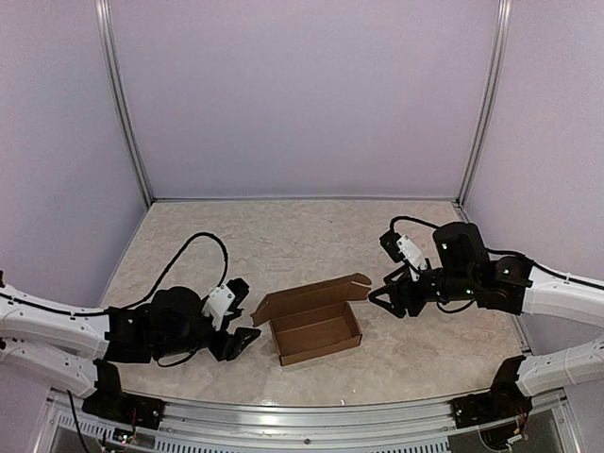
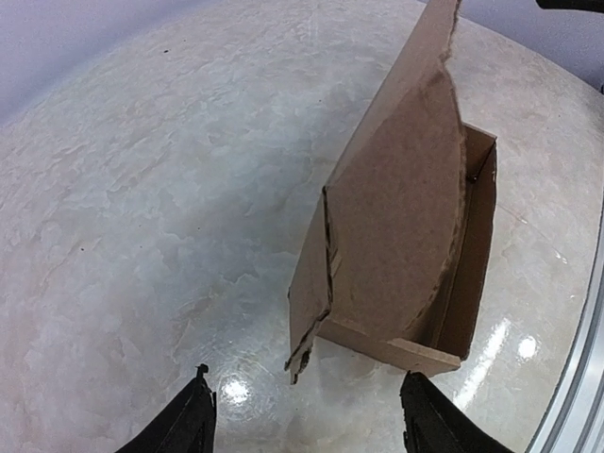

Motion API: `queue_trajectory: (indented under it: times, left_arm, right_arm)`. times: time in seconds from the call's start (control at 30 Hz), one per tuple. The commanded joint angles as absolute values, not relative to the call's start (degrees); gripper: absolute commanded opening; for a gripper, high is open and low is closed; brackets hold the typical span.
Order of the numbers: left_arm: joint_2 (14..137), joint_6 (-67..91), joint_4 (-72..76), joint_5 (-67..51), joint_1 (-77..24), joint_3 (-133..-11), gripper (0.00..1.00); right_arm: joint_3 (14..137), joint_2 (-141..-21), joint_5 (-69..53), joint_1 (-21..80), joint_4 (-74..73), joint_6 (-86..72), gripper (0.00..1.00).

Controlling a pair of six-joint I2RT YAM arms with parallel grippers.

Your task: Fold the paper box

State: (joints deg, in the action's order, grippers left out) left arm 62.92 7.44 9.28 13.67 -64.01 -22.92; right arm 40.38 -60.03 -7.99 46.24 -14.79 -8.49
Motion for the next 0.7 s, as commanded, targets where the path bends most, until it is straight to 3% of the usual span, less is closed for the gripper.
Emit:
queue_trajectory:
  times: [0.0, 0.67]
  left_arm:
    - [65.8, 3.8, 13.2, 12.7, -62.9, -24.9, 0.60]
    - [71.2, 3.9, 10.9, 5.4, -59.5, -29.6, 0.21]
  right_arm:
    - [39.5, -57.2, -10.3, 45.6, -14.1, -9.2, 0.63]
    - [36.6, -53.0, -9.3, 45.6, -15.1, -10.3, 0.63]
